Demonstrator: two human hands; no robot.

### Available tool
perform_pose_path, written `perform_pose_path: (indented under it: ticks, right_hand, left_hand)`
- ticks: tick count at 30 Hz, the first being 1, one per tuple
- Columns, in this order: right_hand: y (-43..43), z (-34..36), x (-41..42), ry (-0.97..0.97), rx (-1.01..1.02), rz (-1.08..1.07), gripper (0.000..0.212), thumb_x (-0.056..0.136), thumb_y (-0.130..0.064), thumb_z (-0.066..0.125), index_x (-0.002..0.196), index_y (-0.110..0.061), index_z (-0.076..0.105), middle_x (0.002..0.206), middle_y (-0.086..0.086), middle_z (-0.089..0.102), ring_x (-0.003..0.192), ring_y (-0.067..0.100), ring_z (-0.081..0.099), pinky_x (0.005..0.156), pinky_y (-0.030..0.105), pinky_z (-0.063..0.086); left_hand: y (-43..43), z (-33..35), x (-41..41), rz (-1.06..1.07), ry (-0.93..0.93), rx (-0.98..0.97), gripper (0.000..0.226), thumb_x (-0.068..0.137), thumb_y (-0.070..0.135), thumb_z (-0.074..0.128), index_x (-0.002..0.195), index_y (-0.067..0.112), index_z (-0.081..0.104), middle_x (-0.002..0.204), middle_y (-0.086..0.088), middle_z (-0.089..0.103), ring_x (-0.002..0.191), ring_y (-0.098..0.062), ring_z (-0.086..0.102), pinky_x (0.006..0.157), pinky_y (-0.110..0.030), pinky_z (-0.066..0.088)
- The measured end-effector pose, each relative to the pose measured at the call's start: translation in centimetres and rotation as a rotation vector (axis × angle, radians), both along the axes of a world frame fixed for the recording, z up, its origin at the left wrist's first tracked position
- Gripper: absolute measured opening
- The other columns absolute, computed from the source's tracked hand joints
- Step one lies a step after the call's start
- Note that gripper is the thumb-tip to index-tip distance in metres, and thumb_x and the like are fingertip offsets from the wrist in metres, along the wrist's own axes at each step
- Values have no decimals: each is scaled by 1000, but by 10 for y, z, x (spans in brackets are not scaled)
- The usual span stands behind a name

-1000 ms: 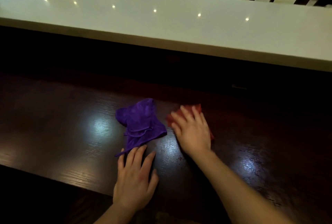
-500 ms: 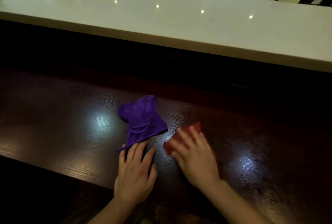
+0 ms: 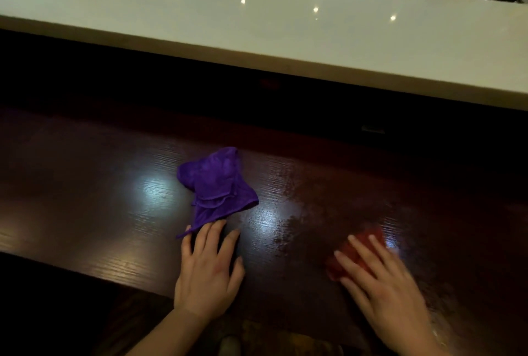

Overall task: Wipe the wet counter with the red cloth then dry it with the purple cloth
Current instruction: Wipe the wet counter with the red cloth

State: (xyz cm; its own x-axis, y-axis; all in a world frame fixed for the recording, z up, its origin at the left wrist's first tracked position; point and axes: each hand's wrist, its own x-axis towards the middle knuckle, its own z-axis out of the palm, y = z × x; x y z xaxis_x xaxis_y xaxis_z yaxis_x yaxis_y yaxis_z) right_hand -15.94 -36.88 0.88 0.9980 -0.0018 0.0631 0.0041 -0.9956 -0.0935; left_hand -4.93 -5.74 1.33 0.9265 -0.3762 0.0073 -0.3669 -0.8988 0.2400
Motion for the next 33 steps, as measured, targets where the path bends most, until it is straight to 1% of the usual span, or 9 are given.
perform_pose_path:
  ticks: [3, 5, 11, 16, 21, 25, 27, 30, 33]
  right_hand:
    - [-20, 4, 2, 16, 14, -440, 56, 94, -59, 28, 136, -36, 56, 149, 2, 48, 141, 35, 35, 113, 53, 31]
    - [11, 6, 24, 22, 53, -545, 55, 92, -55, 30, 136, -35, 56, 149, 3, 48, 140, 39, 35, 111, 57, 33]
    - [72, 1, 72, 15, 37, 73, 43, 94, -56, 40, 134, -45, 50, 149, -5, 48, 141, 32, 37, 115, 52, 31]
    - [8, 4, 55, -7, 100, -363, 50, 93, -55, 34, 137, -39, 53, 151, 1, 46, 141, 36, 35, 115, 53, 27]
    - [-22, -2, -9, 61, 6, 18, 48, 97, -60, 30, 140, -46, 46, 154, -6, 40, 145, 30, 30, 115, 51, 29]
    - [-95, 1, -33, -28, 26, -640, 52, 95, -55, 32, 137, -34, 54, 150, 5, 47, 139, 37, 36, 109, 59, 34]
    - [-91, 0, -11, -25, 42, -805, 46, 100, -50, 36, 139, -32, 52, 152, 8, 44, 140, 40, 34, 110, 60, 32]
    - [-46, 3, 30, 1, 66, -628, 45, 99, -50, 38, 142, -37, 48, 155, 4, 40, 143, 39, 28, 115, 56, 25]
    - [4, -11, 32, -25, 23, -120, 44, 98, -53, 38, 140, -42, 47, 154, -1, 41, 143, 37, 30, 115, 55, 27]
  left_hand:
    - [-2, -1, 3, -7, 25, 65, 58, 86, 51, 45, 137, 23, 49, 146, -11, 42, 134, -31, 38, 106, -63, 29]
    - [-2, -1, 3, -12, 35, 88, 63, 87, 55, 42, 144, 28, 40, 151, -10, 37, 137, -29, 32, 109, -63, 26]
    - [-1, -1, 3, -20, 32, 109, 66, 88, 61, 35, 150, 39, 24, 156, -10, 30, 141, -29, 23, 113, -62, 18]
    - [-26, 1, -1, 109, 120, 107, 73, 85, 68, 21, 149, 33, 23, 160, -11, 16, 146, -29, 6, 116, -61, 3]
    - [-76, -3, -13, 114, 76, 79, 72, 88, 68, 21, 149, 30, 28, 161, -10, 16, 149, -27, -2, 110, -72, -4]
    - [-78, -8, -13, 87, 50, 121, 72, 88, 68, 25, 150, 32, 27, 161, -11, 19, 149, -30, 4, 108, -75, 1]
    - [-80, -7, -14, 87, 58, 145, 72, 88, 67, 26, 150, 32, 28, 160, -12, 20, 149, -31, 5, 107, -75, 1]
    - [-79, -4, -15, 88, 64, 152, 73, 87, 67, 24, 150, 32, 27, 161, -12, 19, 149, -31, 4, 108, -75, 2]
    - [-80, -2, -15, 99, 75, 159, 72, 87, 67, 22, 151, 33, 26, 161, -10, 18, 149, -29, 3, 109, -73, 2]
